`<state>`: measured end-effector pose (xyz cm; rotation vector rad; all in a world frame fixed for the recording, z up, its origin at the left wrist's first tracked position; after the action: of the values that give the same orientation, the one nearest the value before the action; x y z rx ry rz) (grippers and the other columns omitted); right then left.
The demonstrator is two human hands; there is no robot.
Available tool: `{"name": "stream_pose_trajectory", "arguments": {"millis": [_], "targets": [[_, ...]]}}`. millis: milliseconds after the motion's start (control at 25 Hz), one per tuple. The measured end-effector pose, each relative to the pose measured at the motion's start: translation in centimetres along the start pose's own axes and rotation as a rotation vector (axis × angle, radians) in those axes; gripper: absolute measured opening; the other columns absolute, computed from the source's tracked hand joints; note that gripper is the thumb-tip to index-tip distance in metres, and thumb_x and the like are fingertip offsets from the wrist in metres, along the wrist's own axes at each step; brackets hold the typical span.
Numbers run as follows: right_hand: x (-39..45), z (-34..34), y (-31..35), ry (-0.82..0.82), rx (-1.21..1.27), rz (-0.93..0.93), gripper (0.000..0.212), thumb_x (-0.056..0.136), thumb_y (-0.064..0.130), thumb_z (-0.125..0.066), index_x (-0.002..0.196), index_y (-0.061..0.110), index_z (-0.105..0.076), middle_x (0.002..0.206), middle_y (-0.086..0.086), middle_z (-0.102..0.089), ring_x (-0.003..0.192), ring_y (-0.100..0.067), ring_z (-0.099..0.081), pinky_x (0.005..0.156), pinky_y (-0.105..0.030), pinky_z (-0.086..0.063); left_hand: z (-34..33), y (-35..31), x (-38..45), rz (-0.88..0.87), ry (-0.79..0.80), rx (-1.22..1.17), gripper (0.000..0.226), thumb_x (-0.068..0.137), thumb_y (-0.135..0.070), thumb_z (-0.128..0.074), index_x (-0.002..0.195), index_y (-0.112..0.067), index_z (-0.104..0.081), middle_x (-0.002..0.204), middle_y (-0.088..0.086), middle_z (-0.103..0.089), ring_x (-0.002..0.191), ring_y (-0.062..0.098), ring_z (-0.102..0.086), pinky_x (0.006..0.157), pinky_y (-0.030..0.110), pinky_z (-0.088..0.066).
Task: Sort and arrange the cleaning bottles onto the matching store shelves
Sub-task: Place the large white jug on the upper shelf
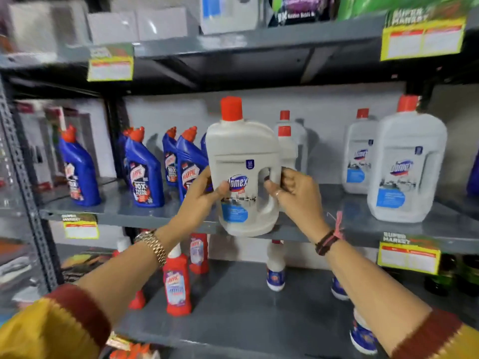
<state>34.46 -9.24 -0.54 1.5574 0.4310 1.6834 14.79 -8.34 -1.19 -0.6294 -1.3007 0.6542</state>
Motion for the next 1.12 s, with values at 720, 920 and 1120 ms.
{"name": "stream_pose_trajectory", "arguments": {"millis": [720,920,1120], "targets": [[7.9,-5.4,-6.5,-0.178,-0.220,-0.161,0.016,0.077,0.005,-0.068,0.090,-0.002,-0.061,0.092,-0.019,-0.072,0.087,-0.033,-0.067,0.079,-0.046,-0.056,0.5,6.7,9.1,0.287,-0.121,0.064,0.036,0.094,-0.020,-0.046,0.129,-0.014,-0.042,0.132,0.009,-0.056,0.121,0.024,-0.053,0.096,0.036,-0.045],[6.1,-4.4,-6.1,-0.196,-0.141,-0.031,0.041,0.080,-0.009,-0.054,0.117,0.007,-0.059,0.114,-0.006,-0.066,0.104,-0.018,-0.061,0.091,-0.020,-0.049,0.7,6.7,8.5,0.209,-0.131,0.093,0.041,0.093,-0.023,-0.049,0.133,-0.016,-0.041,0.134,0.006,-0.055,0.120,0.020,-0.053,0.099,0.036,-0.046],[3.9,-1.7,-6.5,-0.362,-0.203,0.053,0.079,0.079,-0.001,-0.062,0.145,0.010,-0.020,0.154,-0.010,-0.027,0.134,-0.016,-0.033,0.100,-0.003,-0.026,-0.9,9.4,1.2,0.049,-0.138,0.556,0.058,0.092,-0.033,-0.048,0.143,-0.017,-0.025,0.150,0.003,-0.035,0.133,0.016,-0.040,0.109,0.038,-0.040]]}}
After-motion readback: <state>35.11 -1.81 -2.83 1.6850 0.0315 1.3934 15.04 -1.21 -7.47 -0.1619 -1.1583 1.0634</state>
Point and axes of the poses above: each hand's wrist, its own x-axis towards the middle knuckle, its own z-axis out of the back of the hand, y = z × x, the point moved 6 cm from there along x, towards the middle knuckle
